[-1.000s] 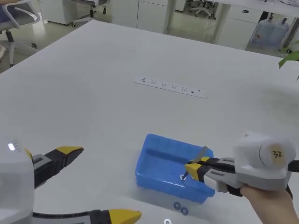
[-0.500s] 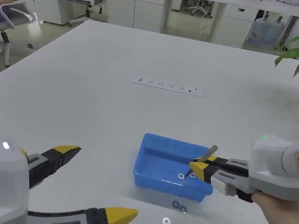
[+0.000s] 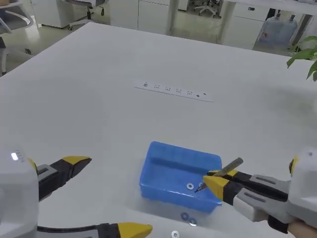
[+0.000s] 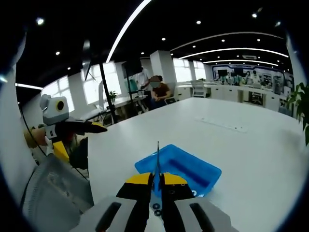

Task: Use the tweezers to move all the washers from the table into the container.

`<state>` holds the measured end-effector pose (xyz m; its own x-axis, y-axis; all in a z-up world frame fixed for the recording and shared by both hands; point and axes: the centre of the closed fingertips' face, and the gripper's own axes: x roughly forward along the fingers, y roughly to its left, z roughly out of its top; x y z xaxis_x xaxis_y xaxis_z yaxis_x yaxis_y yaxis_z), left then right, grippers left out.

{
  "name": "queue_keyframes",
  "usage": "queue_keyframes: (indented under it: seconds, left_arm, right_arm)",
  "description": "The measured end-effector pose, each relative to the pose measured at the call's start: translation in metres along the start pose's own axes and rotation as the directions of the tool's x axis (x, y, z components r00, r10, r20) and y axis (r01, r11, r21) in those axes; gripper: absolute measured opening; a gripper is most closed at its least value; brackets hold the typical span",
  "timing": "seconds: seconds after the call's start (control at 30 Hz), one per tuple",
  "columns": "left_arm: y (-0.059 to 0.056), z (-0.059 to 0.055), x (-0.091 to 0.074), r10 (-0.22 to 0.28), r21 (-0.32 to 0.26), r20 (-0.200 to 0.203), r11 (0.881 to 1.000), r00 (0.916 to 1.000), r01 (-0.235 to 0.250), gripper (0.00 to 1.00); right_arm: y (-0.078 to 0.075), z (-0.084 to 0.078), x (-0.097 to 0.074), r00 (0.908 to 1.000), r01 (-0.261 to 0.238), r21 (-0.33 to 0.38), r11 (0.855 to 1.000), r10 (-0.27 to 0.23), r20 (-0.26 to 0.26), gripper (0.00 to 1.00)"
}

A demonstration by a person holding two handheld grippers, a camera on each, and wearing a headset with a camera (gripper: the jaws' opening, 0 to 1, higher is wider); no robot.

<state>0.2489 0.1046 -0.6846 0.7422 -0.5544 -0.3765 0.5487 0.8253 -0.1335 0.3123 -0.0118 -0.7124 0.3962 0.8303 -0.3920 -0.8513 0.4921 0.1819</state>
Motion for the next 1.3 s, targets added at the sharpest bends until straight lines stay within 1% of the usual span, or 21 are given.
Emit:
queue_keyframes:
  seconds: [0.07,0.1,0.17,0.33,0.53,0.77,0.9,1.1,1.3]
  left_arm:
    - [-0.001,-0.001,0.000,-0.002,0.004,-0.005,1.000,1.0000,0.002,0.93]
    - [-0.001,-0.001,0.000,-0.003,0.004,-0.004,1.000,1.0000,0.003,0.93]
    - [-0.001,-0.001,0.000,-0.005,0.004,-0.004,1.000,1.0000,0.005,0.93]
    - [0.000,-0.001,0.000,-0.002,0.004,-0.002,1.000,1.0000,0.002,0.93]
    - [0.001,-0.002,-0.001,-0.001,0.002,-0.003,1.000,1.0000,0.001,0.93]
    - [0.000,-0.003,0.000,-0.003,0.006,-0.005,1.000,1.0000,0.003,0.93]
    - [-0.001,-0.002,0.000,-0.005,0.008,-0.005,1.000,1.0000,0.005,0.93]
    - [-0.001,-0.002,0.000,-0.006,0.007,-0.006,1.000,1.0000,0.006,0.93]
    - [-0.003,-0.002,0.001,-0.009,0.009,-0.007,1.000,0.9999,0.009,0.93]
  right_arm:
    - [0.003,-0.008,0.000,0.9998,-0.009,0.007,1.000,0.009,-0.018,0.03]
    - [0.004,-0.017,0.001,0.9991,-0.015,0.016,1.000,0.016,-0.038,0.03]
    - [0.004,-0.025,0.002,0.9985,-0.013,0.028,1.000,0.015,-0.052,0.03]
    - [0.004,-0.036,0.007,0.9969,-0.017,0.050,0.999,0.021,-0.076,0.03]
    - [0.003,-0.049,0.012,0.9917,-0.021,0.034,0.999,0.026,-0.126,0.04]
    - [0.000,-0.059,0.016,0.9887,-0.022,0.046,0.999,0.028,-0.147,0.04]
    - [0.001,-0.061,0.017,0.9876,-0.026,0.048,0.999,0.033,-0.153,0.04]
    - [0.001,-0.066,0.017,0.9838,-0.024,0.019,1.000,0.027,-0.177,0.04]
    - [0.000,-0.066,0.017,0.9844,-0.018,0.015,1.000,0.020,-0.175,0.04]
